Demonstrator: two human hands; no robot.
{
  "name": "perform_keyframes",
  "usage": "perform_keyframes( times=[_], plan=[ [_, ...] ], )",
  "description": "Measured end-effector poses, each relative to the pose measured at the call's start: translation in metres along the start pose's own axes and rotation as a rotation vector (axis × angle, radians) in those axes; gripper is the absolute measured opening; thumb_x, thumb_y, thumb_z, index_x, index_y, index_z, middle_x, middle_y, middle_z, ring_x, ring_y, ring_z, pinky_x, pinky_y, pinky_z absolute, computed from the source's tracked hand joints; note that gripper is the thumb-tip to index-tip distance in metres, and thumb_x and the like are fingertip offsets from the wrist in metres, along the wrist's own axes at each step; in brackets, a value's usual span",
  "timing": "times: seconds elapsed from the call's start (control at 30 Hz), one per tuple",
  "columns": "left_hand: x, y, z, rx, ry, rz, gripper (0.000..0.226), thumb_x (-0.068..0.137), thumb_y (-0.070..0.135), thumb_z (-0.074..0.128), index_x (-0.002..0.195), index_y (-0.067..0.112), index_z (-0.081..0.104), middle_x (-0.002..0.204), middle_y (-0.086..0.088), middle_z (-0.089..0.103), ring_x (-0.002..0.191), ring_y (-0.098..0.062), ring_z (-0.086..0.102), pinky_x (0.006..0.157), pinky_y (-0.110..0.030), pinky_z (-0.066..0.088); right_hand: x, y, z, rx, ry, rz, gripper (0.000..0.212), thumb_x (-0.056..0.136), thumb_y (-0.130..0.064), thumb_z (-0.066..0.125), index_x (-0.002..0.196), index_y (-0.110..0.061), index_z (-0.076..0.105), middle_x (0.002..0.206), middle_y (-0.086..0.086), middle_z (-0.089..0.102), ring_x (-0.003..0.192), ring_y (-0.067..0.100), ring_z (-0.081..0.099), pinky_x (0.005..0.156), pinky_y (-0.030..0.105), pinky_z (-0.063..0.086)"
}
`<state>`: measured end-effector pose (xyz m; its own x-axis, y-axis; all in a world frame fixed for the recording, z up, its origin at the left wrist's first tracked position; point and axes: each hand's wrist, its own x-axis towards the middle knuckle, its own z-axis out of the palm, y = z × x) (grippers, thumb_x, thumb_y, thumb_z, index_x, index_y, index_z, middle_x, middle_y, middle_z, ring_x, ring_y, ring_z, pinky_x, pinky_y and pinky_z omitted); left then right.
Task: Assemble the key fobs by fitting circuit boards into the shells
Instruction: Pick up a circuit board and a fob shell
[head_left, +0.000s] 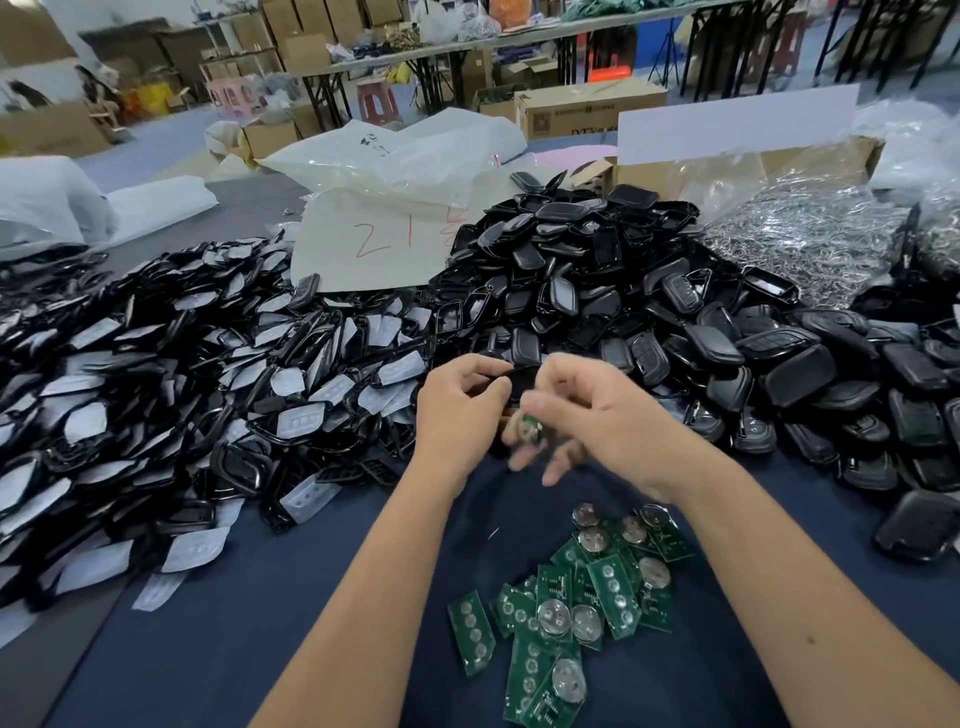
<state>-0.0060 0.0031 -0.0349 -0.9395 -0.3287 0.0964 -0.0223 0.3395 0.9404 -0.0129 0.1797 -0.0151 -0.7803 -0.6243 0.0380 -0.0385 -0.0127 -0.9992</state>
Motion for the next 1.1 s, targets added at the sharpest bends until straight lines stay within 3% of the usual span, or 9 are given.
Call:
perform_keyframes(
  times=[0.1, 0.23, 0.3, 0.37, 0.43, 0.5, 0.6, 0.8, 1.1],
  plan=[
    [-0.004, 0.004, -0.004, -0.224, -0.053, -0.098, 0.018, 0.095, -0.002, 0.063, 0.093, 0.011, 0.075, 0.085, -0.008, 0.076, 0.069, -0.020, 0.073, 0.065, -0.029, 0.061, 0.006, 0.010, -0.002, 0.161, 0.226, -0.064, 0.031, 0.104, -0.019, 0.063, 0.078, -0.014, 0.048, 0.088, 0.017, 0.074, 0.064, 0.027, 0.070, 0.042, 0.023, 0.043],
    [-0.004, 0.008, -0.006, -0.346, -0.088, -0.158, 0.019, 0.096, -0.005, 0.062, 0.093, 0.007, 0.076, 0.076, -0.005, 0.076, 0.062, -0.019, 0.072, 0.065, -0.025, 0.061, 0.009, 0.017, -0.012, 0.183, 0.337, -0.128, 0.041, 0.082, -0.032, 0.084, 0.069, -0.018, 0.048, 0.069, 0.005, 0.049, 0.055, 0.012, 0.038, 0.050, 0.020, 0.035],
    [-0.005, 0.010, -0.005, -0.368, -0.113, -0.167, 0.019, 0.096, -0.006, 0.063, 0.094, 0.007, 0.077, 0.079, -0.008, 0.078, 0.065, -0.022, 0.074, 0.066, -0.025, 0.061, 0.009, 0.019, -0.013, 0.145, 0.352, -0.106, 0.027, 0.073, -0.038, 0.087, 0.073, -0.020, 0.066, 0.069, 0.002, 0.053, 0.057, 0.011, 0.044, 0.057, 0.020, 0.042],
    [-0.005, 0.009, -0.005, -0.377, -0.116, -0.177, 0.019, 0.096, -0.007, 0.064, 0.095, 0.007, 0.077, 0.083, -0.010, 0.078, 0.067, -0.022, 0.074, 0.068, -0.025, 0.062, 0.012, 0.022, -0.012, 0.097, 0.392, -0.107, 0.017, 0.081, -0.035, 0.083, 0.085, -0.019, 0.077, 0.069, -0.003, 0.062, 0.061, 0.010, 0.053, 0.062, 0.020, 0.048],
    [-0.005, 0.008, -0.004, -0.383, -0.105, -0.184, 0.018, 0.095, -0.007, 0.064, 0.096, 0.005, 0.078, 0.088, -0.014, 0.078, 0.069, -0.021, 0.074, 0.069, -0.026, 0.062, 0.014, 0.025, -0.012, 0.029, 0.476, -0.151, 0.006, 0.094, -0.013, 0.072, 0.094, -0.018, 0.076, 0.072, -0.004, 0.067, 0.063, 0.011, 0.059, 0.062, 0.020, 0.051],
    [-0.004, 0.006, -0.004, -0.371, -0.106, -0.185, 0.018, 0.096, -0.006, 0.063, 0.097, 0.005, 0.078, 0.093, -0.016, 0.078, 0.071, -0.023, 0.076, 0.072, -0.030, 0.064, 0.016, 0.028, -0.010, -0.031, 0.559, -0.176, 0.016, 0.095, -0.001, 0.070, 0.102, -0.015, 0.071, 0.075, -0.002, 0.070, 0.065, 0.015, 0.063, 0.063, 0.023, 0.053],
    [-0.003, 0.005, -0.002, -0.364, -0.107, -0.186, 0.022, 0.099, -0.003, 0.060, 0.096, 0.008, 0.079, 0.096, -0.016, 0.079, 0.076, -0.031, 0.078, 0.079, -0.037, 0.065, 0.016, 0.030, -0.006, -0.092, 0.652, -0.179, 0.011, 0.089, -0.003, 0.078, 0.093, -0.011, 0.071, 0.074, 0.003, 0.074, 0.065, 0.019, 0.072, 0.062, 0.027, 0.057],
    [-0.005, 0.004, -0.002, -0.366, -0.128, -0.195, 0.022, 0.100, -0.001, 0.059, 0.096, 0.008, 0.079, 0.100, -0.017, 0.078, 0.079, -0.031, 0.078, 0.080, -0.037, 0.064, 0.014, 0.027, 0.002, -0.094, 0.700, -0.188, 0.009, 0.087, -0.009, 0.084, 0.088, -0.010, 0.075, 0.076, 0.007, 0.077, 0.063, 0.025, 0.077, 0.064, 0.036, 0.065],
    [-0.006, 0.004, -0.001, -0.382, -0.153, -0.176, 0.023, 0.099, -0.003, 0.059, 0.096, 0.008, 0.079, 0.097, -0.018, 0.078, 0.077, -0.030, 0.078, 0.076, -0.032, 0.064, 0.015, 0.027, 0.007, -0.215, 0.704, -0.196, 0.011, 0.088, -0.007, 0.082, 0.086, -0.013, 0.074, 0.073, 0.003, 0.076, 0.060, 0.019, 0.075, 0.057, 0.027, 0.062]
  ],
)
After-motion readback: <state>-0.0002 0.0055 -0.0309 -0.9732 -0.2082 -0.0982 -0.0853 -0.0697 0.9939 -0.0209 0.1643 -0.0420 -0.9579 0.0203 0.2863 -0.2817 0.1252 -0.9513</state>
